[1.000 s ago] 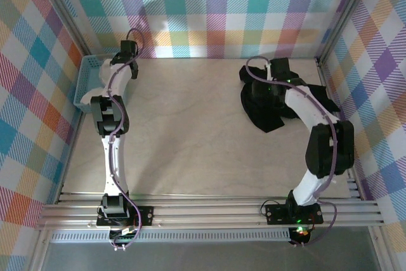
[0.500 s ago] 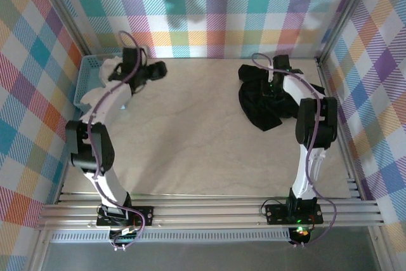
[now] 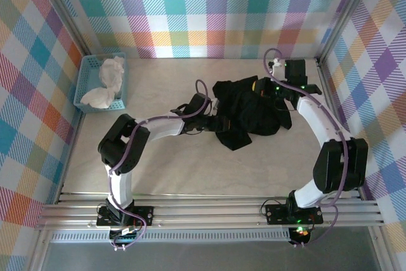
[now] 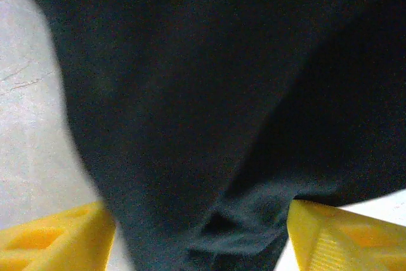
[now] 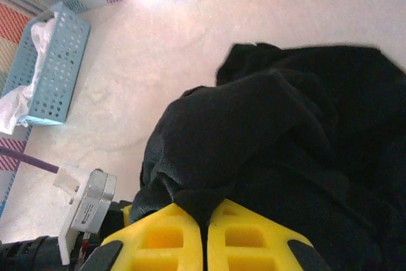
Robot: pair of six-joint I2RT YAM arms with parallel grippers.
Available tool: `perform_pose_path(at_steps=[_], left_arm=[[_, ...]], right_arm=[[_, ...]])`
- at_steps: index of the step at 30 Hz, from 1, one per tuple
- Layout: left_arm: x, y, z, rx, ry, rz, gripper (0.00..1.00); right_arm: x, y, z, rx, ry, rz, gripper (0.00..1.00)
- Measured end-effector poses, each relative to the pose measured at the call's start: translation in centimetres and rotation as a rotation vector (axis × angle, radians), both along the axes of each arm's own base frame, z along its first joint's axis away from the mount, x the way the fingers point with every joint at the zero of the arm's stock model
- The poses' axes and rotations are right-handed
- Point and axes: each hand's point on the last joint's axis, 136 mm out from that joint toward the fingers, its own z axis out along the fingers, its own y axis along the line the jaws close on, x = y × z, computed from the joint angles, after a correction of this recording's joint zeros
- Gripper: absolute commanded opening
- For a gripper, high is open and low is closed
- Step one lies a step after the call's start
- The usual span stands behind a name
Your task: Fold the inside-out t-shirt
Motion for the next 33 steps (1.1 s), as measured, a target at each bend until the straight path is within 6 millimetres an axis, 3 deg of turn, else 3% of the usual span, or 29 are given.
perform_pose_path(at_steps=[4, 6, 8, 10, 12, 14, 16, 18, 19, 21, 24, 26, 29, 31, 33], left_arm=[[1.6, -0.5, -1.3, 0.030, -0.012, 0.019, 0.25], [2.0, -0.5, -1.2, 0.044, -0.029, 0.017, 0.12], [2.1, 0.0, -0.1, 0.062, -0.061, 0.014, 0.02], [2.0, 1.3, 2.9, 0.070, -0.129, 0.024, 0.00], [1.3, 3.4, 8.4, 0.055, -0.238, 0.056, 0.00], [0.3, 5.8, 16.3, -0.008, -0.399, 0.105, 0.00], [-1.8, 8.7, 26.3, -0.121, -0.610, 0.169, 0.00], [-4.6, 11.4, 33.7, -0.214, -0.772, 0.212, 0.00], [-5.8, 12.6, 36.3, -0.248, -0.830, 0.225, 0.00], [-7.9, 14.1, 39.5, -0.289, -0.908, 0.233, 0.00], [-8.2, 14.7, 39.2, -0.248, -0.918, 0.242, 0.01], [-7.2, 14.9, 37.4, -0.183, -0.893, 0.263, 0.00], [-5.1, 15.5, 32.8, -0.033, -0.814, 0.314, 0.00], [-3.4, 16.5, 29.2, 0.091, -0.746, 0.365, 0.00], [-1.7, 17.5, 26.2, 0.194, -0.683, 0.406, 0.00]], right_arm=[[0.2, 0.1, -1.6, 0.003, 0.044, -0.001, 0.01], [0.2, 0.0, -1.4, 0.000, 0.043, -0.002, 0.01], [0.3, -0.1, -0.5, -0.007, 0.033, -0.006, 0.02], [0.3, -0.1, 1.7, -0.005, -0.010, -0.008, 0.03], [-0.6, 0.0, 5.1, 0.004, -0.091, -0.002, 0.04], [-2.3, 0.2, 9.4, 0.013, -0.204, 0.005, 0.04], [-5.1, 0.7, 15.0, 0.028, -0.368, 0.033, 0.05], [-8.0, 1.4, 20.3, 0.055, -0.520, 0.075, 0.05], [-9.8, 2.1, 23.0, 0.073, -0.604, 0.110, 0.05], [-12.3, 2.7, 26.8, 0.097, -0.723, 0.161, 0.06], [-13.9, 3.2, 29.1, 0.112, -0.801, 0.202, 0.07], [-13.0, 3.5, 28.4, 0.108, -0.781, 0.211, 0.11], [-8.9, 5.2, 24.5, 0.101, -0.660, 0.222, 0.24], [-4.3, 6.9, 20.1, 0.079, -0.512, 0.212, 0.39], [0.6, 8.1, 15.4, 0.024, -0.379, 0.183, 0.48]])
